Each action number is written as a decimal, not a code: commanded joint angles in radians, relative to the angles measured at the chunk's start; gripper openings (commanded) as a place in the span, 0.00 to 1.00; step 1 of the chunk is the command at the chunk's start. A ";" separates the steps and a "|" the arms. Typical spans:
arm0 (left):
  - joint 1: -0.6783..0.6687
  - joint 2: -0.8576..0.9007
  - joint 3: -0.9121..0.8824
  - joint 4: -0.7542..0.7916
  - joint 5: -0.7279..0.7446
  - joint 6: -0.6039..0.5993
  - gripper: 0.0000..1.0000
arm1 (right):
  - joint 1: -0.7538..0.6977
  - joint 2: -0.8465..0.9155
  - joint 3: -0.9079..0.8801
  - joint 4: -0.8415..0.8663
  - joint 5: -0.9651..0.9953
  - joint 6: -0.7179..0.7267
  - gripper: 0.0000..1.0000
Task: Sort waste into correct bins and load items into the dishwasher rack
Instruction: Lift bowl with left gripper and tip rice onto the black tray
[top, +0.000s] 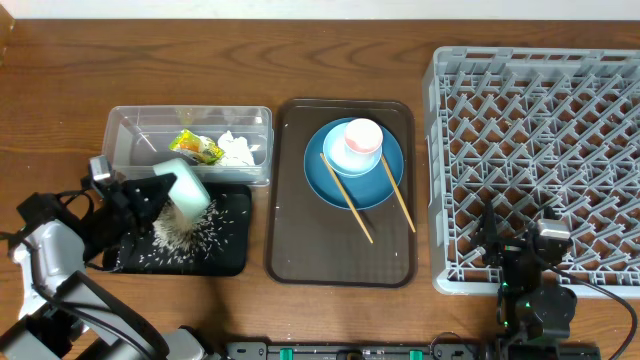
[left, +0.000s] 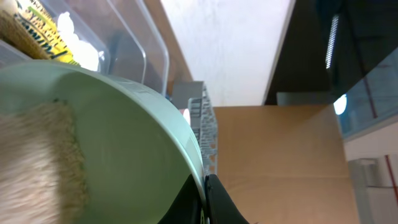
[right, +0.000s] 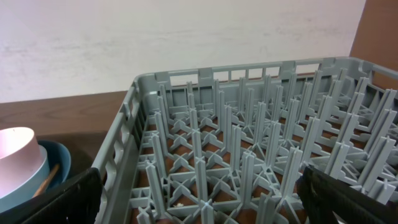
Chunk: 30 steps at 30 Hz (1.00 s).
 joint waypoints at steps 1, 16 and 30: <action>0.034 -0.001 0.022 -0.011 0.071 0.017 0.06 | -0.010 -0.001 -0.002 -0.003 0.004 0.007 0.99; 0.087 -0.002 0.022 -0.145 0.071 0.050 0.06 | -0.009 -0.001 -0.002 -0.003 0.003 0.007 0.99; 0.061 -0.009 0.022 -0.225 0.071 0.130 0.14 | -0.010 -0.001 -0.002 -0.003 0.003 0.007 0.99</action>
